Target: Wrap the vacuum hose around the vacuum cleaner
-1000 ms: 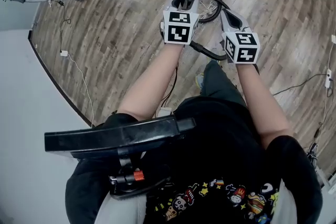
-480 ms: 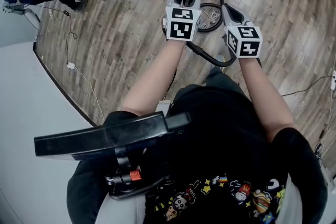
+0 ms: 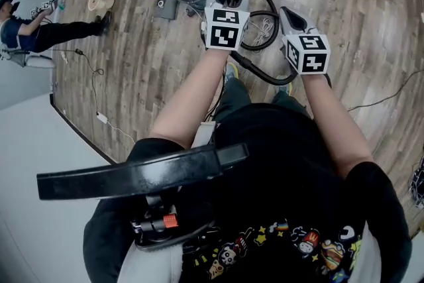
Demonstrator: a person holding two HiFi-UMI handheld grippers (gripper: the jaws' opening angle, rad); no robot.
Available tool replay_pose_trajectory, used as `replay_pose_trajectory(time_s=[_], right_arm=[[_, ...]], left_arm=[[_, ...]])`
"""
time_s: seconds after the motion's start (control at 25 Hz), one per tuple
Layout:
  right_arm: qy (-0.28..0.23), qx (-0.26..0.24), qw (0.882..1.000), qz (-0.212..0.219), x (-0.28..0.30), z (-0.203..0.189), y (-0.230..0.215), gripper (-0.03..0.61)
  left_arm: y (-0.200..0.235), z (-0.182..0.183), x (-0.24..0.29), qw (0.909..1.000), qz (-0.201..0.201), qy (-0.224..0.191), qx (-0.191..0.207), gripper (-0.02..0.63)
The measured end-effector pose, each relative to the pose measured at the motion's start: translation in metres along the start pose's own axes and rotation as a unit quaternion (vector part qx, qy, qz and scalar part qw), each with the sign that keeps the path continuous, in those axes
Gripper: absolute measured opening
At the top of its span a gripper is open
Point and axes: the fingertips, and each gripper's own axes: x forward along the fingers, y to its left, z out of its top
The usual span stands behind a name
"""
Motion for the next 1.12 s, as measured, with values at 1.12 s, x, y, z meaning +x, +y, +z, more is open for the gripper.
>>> replay_pose_trajectory(time_s=[1.12], right_arm=[[-0.001, 0.135, 0.960, -0.244, 0.097, -0.074, -0.008, 0.021]], left_arm=[[0.018, -0.059, 0.156, 0.9435, -0.235, -0.003, 0.234, 0.163]])
